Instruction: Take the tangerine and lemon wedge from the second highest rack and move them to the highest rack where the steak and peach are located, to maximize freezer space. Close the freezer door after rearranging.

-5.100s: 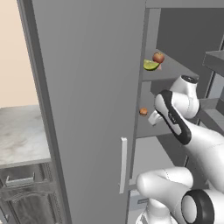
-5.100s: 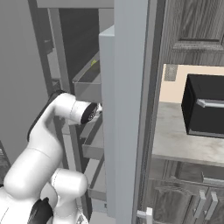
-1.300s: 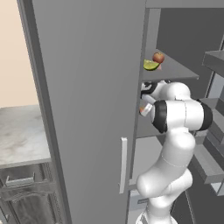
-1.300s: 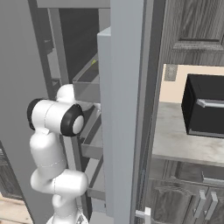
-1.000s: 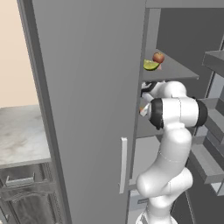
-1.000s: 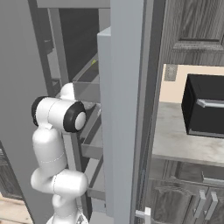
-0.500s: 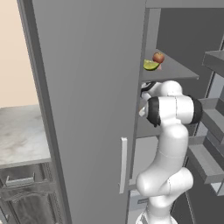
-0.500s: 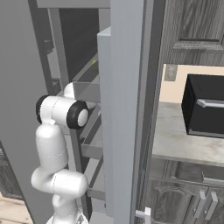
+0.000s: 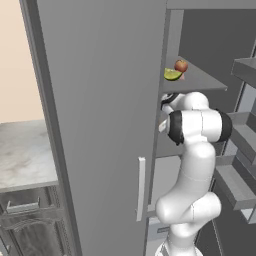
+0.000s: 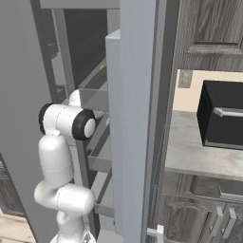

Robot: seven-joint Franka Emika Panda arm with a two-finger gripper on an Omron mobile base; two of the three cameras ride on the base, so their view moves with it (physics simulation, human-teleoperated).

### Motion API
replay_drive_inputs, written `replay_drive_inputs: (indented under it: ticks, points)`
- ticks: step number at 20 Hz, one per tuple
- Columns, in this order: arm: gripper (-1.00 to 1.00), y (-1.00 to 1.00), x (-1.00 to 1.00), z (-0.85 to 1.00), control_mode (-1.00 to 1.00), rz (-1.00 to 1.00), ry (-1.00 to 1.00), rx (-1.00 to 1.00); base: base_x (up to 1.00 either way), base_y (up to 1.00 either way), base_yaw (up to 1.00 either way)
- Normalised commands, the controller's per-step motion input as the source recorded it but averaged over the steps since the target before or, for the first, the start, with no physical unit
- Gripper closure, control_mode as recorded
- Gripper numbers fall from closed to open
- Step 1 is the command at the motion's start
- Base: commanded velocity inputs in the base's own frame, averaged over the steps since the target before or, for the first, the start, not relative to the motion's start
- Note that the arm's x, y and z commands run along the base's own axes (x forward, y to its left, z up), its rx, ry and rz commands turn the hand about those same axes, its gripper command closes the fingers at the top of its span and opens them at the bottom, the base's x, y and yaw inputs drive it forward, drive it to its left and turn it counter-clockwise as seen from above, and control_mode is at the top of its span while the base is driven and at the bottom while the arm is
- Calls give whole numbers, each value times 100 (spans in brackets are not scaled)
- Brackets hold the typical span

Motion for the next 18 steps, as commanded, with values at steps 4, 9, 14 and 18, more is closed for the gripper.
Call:
replay_drive_inputs:
  ticks: [4, 9, 14, 18]
  points:
    - [100, 22, -62, 0, -100, -7, 0, 0, 0, 0, 0]
    - [100, 27, -63, 0, -100, -7, 0, 0, 0, 0, 0]
    - [100, 13, -54, 0, -100, -6, 0, 0, 0, 0, 0]
    - [100, 1, -35, 0, -100, -5, 0, 0, 0, 0, 0]
